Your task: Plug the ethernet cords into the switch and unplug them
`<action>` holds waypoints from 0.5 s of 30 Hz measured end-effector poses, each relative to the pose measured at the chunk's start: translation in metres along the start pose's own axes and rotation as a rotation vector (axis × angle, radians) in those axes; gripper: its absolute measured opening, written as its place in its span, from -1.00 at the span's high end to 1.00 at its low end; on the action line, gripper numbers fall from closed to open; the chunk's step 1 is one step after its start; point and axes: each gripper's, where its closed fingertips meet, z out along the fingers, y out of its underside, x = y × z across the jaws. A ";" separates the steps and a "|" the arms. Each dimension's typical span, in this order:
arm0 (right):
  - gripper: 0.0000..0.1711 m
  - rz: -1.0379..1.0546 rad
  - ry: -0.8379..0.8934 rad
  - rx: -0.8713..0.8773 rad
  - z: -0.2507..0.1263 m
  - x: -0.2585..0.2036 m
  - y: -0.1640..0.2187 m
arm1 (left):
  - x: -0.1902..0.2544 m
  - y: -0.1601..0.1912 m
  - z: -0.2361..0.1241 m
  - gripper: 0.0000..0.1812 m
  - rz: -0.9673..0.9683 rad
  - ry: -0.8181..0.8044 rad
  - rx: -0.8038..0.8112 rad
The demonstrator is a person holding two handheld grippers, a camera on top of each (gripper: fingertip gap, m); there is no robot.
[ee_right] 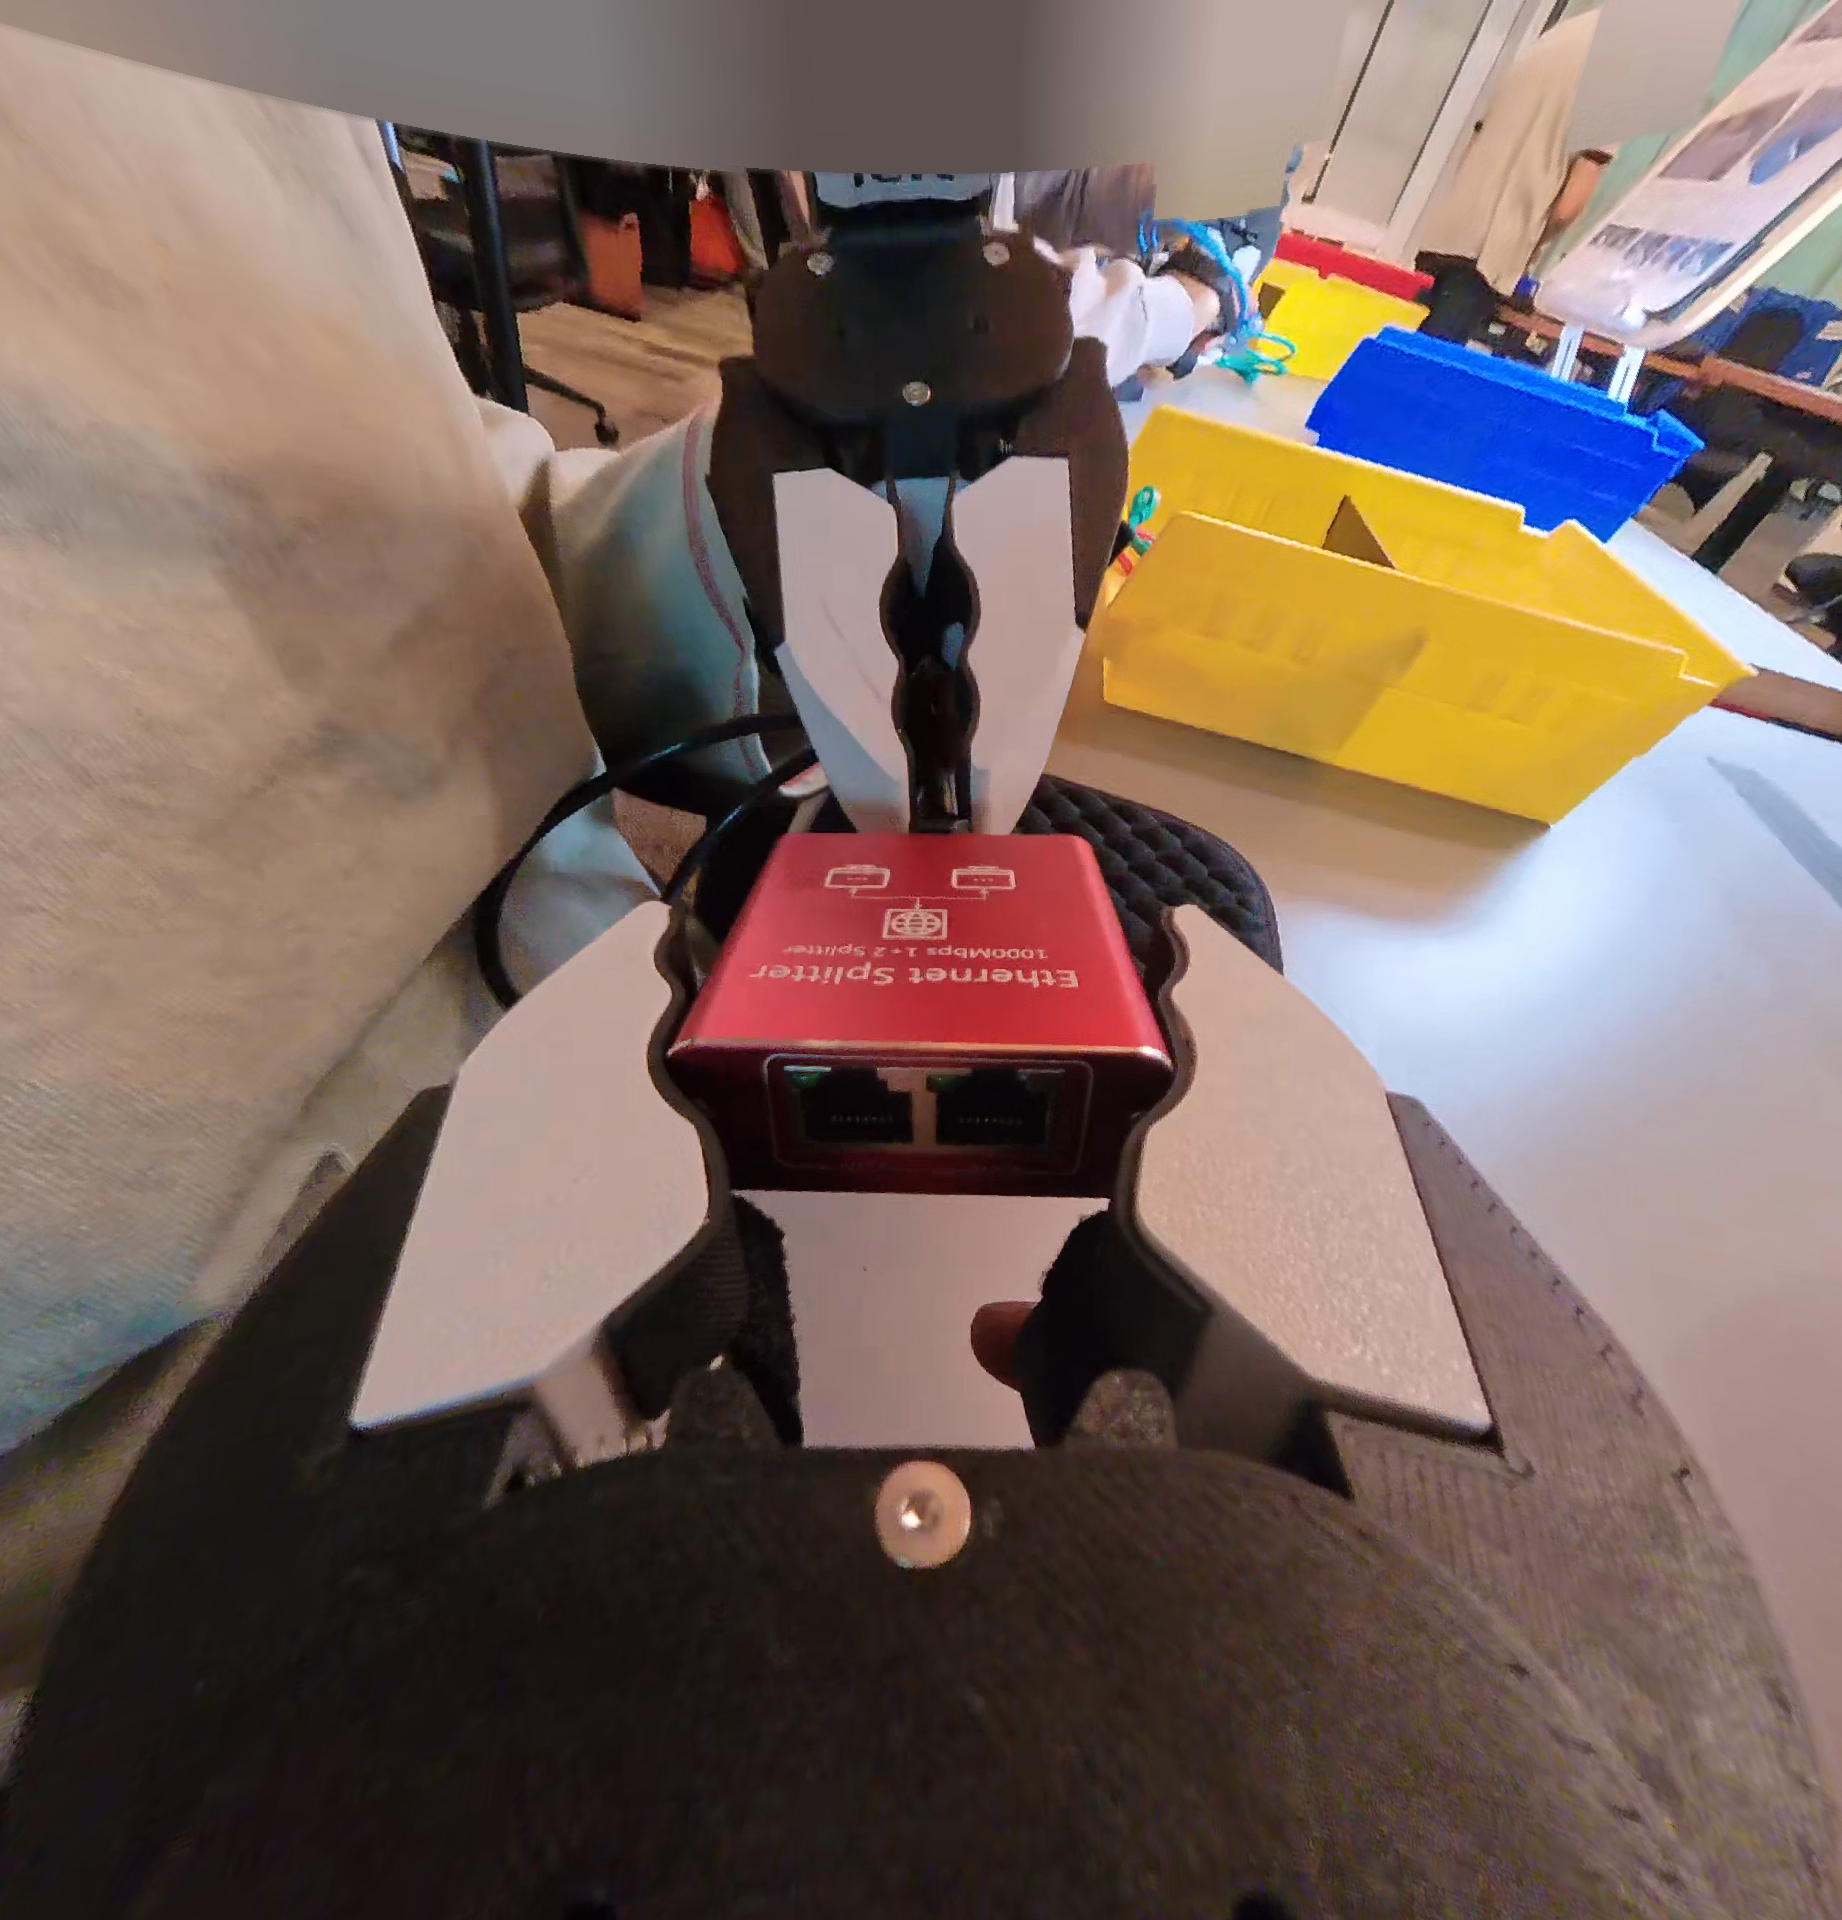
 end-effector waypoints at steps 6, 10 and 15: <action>0.00 -0.072 0.061 0.049 -0.003 0.004 -0.016 | -0.007 -0.013 -0.010 0.89 0.022 0.001 0.074; 0.00 -0.200 0.201 0.075 -0.011 0.012 -0.040 | -0.024 -0.032 -0.024 0.76 0.109 -0.114 0.167; 0.00 -0.410 0.557 -0.050 -0.040 0.041 -0.060 | -0.076 -0.073 -0.085 0.24 -0.029 -0.515 0.545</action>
